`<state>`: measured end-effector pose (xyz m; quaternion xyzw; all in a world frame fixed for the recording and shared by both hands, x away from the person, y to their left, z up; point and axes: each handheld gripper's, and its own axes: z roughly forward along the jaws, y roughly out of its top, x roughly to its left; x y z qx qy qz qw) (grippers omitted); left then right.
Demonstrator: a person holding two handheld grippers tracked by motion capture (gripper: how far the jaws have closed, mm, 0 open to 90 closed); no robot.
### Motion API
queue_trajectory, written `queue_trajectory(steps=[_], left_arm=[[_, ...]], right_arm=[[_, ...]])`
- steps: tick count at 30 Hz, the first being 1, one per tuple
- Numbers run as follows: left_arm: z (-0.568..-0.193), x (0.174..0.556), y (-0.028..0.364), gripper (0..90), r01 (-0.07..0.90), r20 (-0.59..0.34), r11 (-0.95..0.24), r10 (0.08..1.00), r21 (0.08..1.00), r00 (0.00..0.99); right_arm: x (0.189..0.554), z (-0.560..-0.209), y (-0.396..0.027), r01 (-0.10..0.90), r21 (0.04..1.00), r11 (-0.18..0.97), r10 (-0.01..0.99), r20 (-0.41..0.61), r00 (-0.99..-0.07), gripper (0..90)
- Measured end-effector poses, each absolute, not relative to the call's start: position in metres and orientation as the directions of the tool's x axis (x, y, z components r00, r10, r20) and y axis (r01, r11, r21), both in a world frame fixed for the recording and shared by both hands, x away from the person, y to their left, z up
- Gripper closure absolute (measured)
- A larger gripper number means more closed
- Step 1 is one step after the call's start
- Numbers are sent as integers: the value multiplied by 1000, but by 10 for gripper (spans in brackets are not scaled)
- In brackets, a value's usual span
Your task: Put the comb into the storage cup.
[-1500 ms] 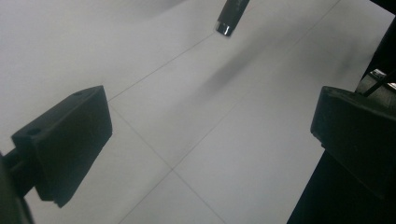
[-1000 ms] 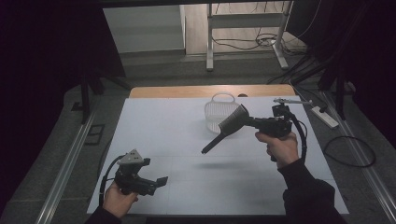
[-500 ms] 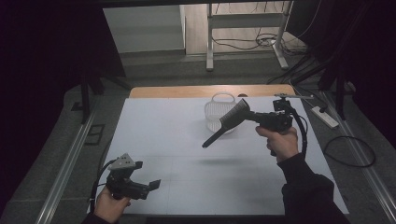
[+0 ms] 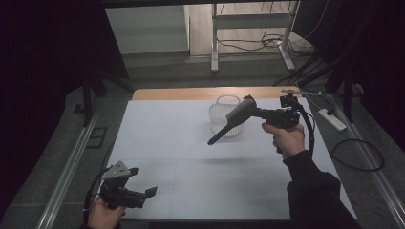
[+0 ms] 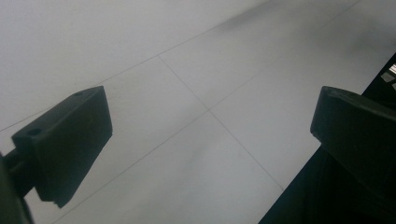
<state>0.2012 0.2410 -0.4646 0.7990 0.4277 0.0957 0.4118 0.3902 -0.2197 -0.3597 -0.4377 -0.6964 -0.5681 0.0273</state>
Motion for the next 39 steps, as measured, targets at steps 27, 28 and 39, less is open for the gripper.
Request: queue_trajectory(steps=[27,28,39], left_arm=[[-461,193,253,0,614,-170,-296,793,732,585],[-461,193,253,0,612,-169,-296,793,733,585],[-461,192,253,0,613,-177,-290,791,734,586]], right_arm=[[420,-341,-223,620,781,-71,647,509,-567,839],[421,-341,-224,619,782,-72,651,507,-565,839],[436,-334,-230,607,788,-104,681,501,-534,839]])
